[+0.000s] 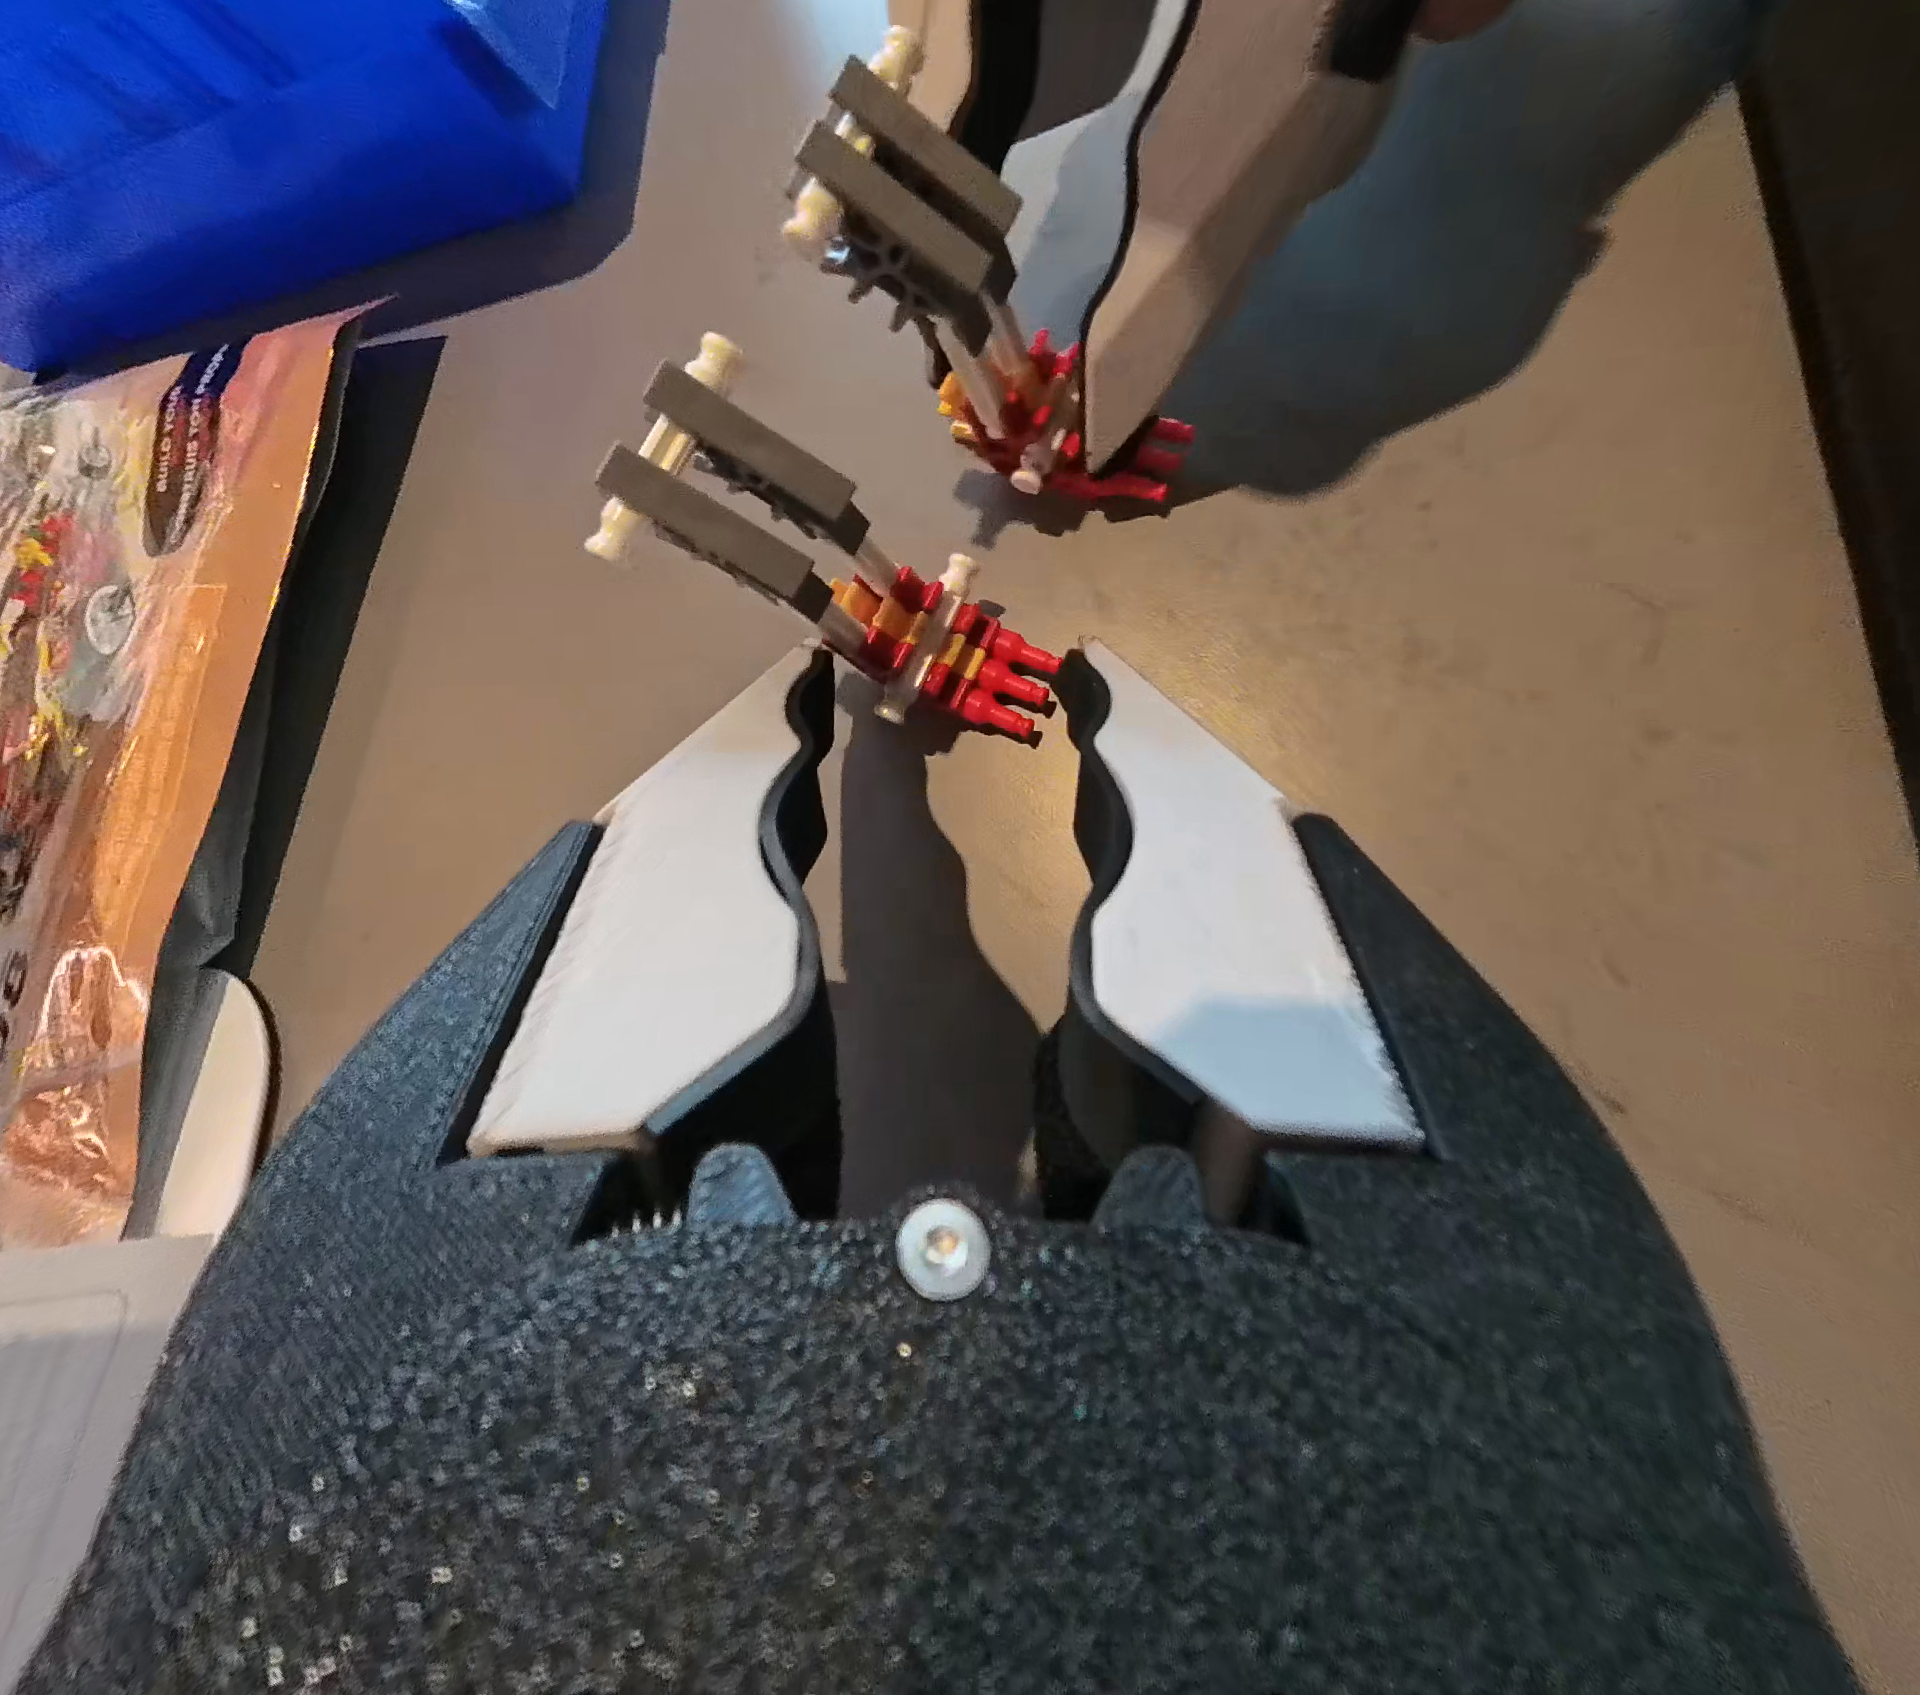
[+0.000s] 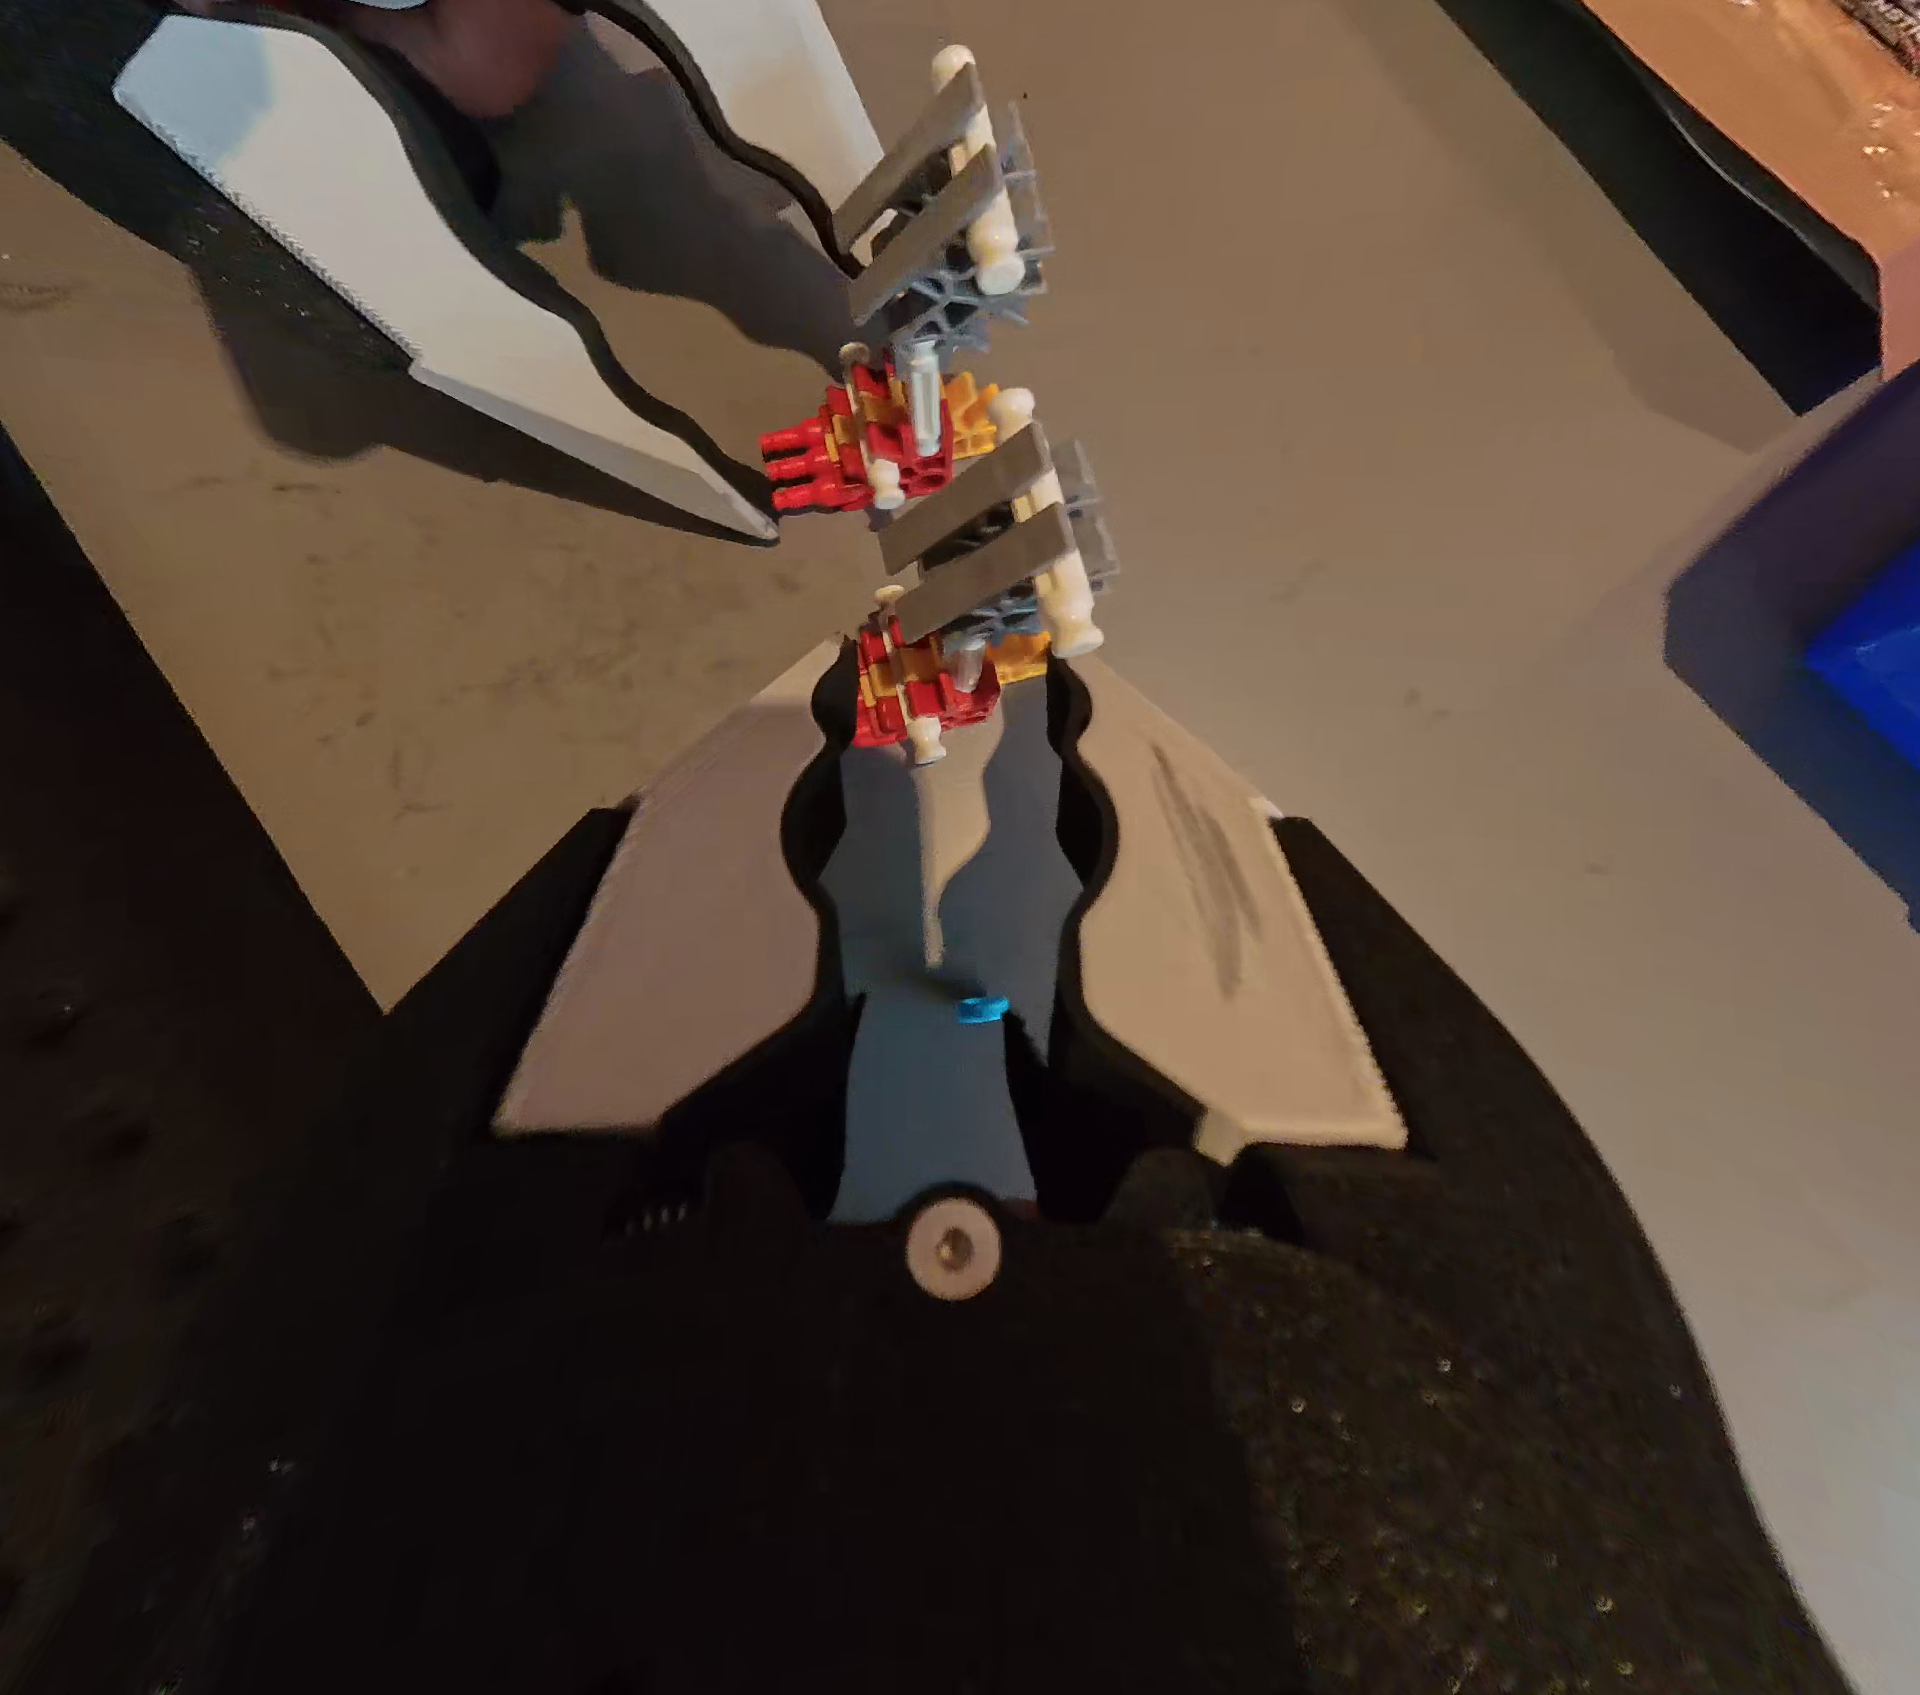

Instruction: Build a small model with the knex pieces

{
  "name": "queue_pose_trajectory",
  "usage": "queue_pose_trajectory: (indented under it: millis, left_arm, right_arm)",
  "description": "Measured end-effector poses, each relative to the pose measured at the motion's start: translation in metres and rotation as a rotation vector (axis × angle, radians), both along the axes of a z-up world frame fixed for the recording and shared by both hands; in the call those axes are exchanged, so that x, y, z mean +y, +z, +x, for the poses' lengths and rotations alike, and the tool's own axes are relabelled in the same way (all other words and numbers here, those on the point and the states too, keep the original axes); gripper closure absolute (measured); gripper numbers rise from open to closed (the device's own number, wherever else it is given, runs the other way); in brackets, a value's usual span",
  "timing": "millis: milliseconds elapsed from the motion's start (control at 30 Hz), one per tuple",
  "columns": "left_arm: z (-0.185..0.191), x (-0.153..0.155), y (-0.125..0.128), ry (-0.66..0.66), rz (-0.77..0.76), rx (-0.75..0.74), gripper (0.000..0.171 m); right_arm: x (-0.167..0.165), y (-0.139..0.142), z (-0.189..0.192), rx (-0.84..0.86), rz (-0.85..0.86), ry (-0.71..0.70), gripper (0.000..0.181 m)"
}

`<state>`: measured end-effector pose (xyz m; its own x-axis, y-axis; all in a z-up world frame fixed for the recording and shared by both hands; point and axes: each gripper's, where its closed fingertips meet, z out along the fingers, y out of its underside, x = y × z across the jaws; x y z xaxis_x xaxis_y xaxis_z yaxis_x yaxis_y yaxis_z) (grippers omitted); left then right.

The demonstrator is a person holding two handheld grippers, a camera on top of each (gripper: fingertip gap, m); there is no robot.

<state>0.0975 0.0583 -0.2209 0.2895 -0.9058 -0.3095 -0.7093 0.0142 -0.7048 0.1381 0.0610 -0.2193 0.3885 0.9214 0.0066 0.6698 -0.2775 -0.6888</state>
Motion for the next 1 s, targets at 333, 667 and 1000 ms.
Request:
queue_pose_trajectory:
  millis: [333,667,1000]
  left_arm:
    - [-0.011,0.002,0.008,-0.009,0.001,0.008,0.117]
    - [-0.018,0.003,0.018,-0.008,0.003,-0.019,0.118]
    - [-0.019,0.005,0.020,-0.006,0.027,-0.011,0.117]
  right_arm:
    - [-0.004,0.021,0.023,0.038,0.036,-0.045,0.136]
    - [-0.005,0.021,0.030,0.028,0.043,-0.047,0.139]
    - [-0.006,0.021,0.031,-0.014,0.061,-0.085,0.138]
